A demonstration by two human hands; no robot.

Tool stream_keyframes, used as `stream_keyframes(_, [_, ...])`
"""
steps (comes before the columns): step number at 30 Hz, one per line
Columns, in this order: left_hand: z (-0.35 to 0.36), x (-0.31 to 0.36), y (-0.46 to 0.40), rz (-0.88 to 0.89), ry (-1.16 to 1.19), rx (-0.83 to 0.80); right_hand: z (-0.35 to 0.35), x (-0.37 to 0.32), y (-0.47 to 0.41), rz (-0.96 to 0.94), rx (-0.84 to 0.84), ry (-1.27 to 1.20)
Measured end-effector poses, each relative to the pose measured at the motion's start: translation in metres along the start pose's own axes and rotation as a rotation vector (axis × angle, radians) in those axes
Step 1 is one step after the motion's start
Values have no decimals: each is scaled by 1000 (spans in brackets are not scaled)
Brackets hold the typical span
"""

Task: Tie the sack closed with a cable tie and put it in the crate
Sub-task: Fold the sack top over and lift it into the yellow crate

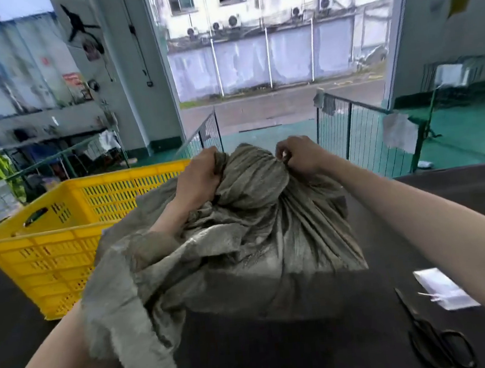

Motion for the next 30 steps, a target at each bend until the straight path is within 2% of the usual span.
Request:
stream_keyframes(4, [35,-29,40,-42,-103,-109,50,-2,14,27,-122,39])
stream_keyframes(11, [29,-70,86,-36,-190,-213,90,-29,28,-79,58,16])
stream_keyframes(13, [37,-80,91,-60,-209,-327,92,-30,28,-105,68,62])
stream_keyframes(14, [45,-89,95,-119,-168,-433,94,-29,29,-114,71,112])
stream_keyframes(16, [52,-97,104,-294,83,-593,96,-24,33,-119,84,257])
stream_keyframes(18, [50,-89,109,-422,369,-637,95,-19,39,-94,97,321])
stream_keyframes(20, [52,-81,117,-482,458,-683,93,-12,44,-50,54,265])
stream_keyframes(22, [61,-79,129,-478,369,-767,95,-6,48,-47,-62,204])
stream_keyframes(26, [76,-88,128,-328,21,-750,102,-2,57,-103,-317,239])
stream_keyframes(30, [85,-68,110,-172,-139,-632,98,-8,59,-123,-247,378])
Point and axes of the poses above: each hand's wrist, its own y-axis away from the middle knuckle, its own z-axis out of the palm, x = y × z, the point moved 9 cm from there along -y, towards the middle knuckle, and after that the axes turned 6 degrees about y, right-handed, at the moved point
